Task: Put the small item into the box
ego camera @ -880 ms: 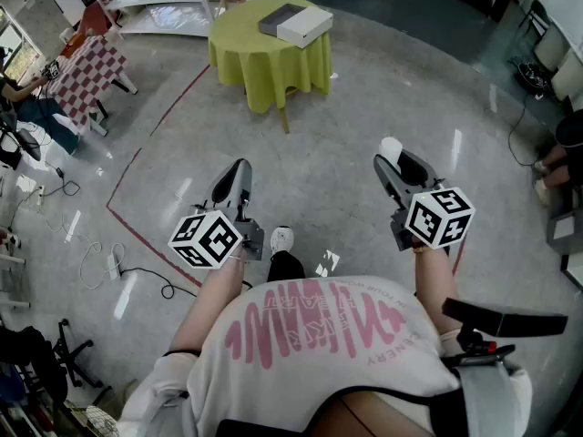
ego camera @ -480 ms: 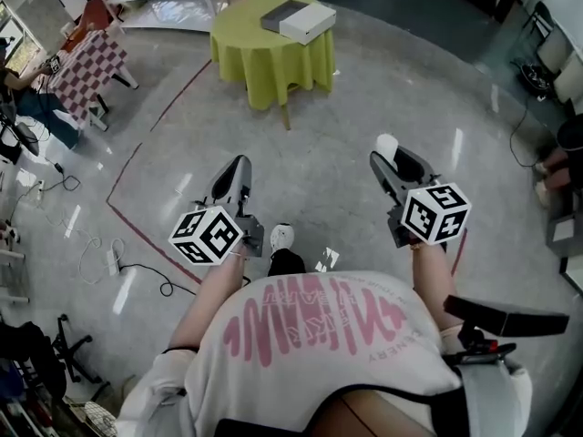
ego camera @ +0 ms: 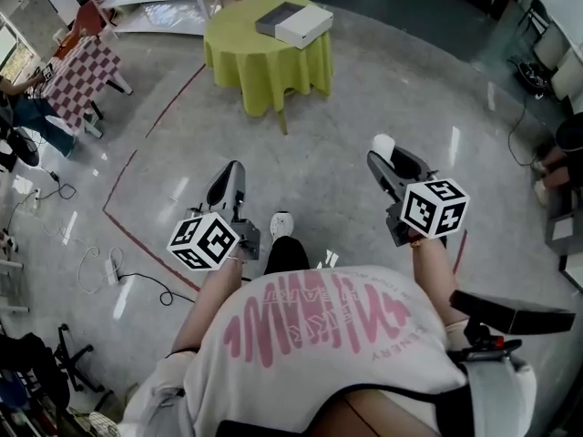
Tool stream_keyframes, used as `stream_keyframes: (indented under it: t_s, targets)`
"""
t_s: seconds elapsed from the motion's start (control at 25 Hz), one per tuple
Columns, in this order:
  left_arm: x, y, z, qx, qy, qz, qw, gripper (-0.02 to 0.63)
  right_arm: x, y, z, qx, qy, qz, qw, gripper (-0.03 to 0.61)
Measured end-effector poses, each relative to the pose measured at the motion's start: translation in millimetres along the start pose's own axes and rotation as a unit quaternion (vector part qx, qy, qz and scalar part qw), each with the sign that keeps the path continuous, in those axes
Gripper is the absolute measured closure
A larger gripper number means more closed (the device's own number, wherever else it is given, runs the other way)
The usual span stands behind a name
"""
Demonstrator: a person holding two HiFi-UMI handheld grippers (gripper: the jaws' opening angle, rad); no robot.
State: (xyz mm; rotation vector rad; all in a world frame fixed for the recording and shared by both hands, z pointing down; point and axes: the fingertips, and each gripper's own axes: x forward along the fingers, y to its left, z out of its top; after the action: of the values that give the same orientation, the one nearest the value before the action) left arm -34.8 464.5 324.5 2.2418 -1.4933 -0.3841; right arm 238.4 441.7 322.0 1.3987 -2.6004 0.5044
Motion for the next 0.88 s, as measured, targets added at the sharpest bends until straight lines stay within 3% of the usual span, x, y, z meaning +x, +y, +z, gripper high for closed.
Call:
stream_keyframes:
  t_s: [0.44,0.88]
  targets:
    - [116.2,62.7,44.7,-0.016,0.003,-0.018,0.9997,0.606,115.9,-31.8,53.6,-0.014,0.017,-0.001,1.000,0.410]
    - [227.4,133.5,124.1,-0.003,0.007,-0.043,0.9990,0.606,248.7,-43.7,125.3,-0.002,0.001,0.004,1.000,0.409]
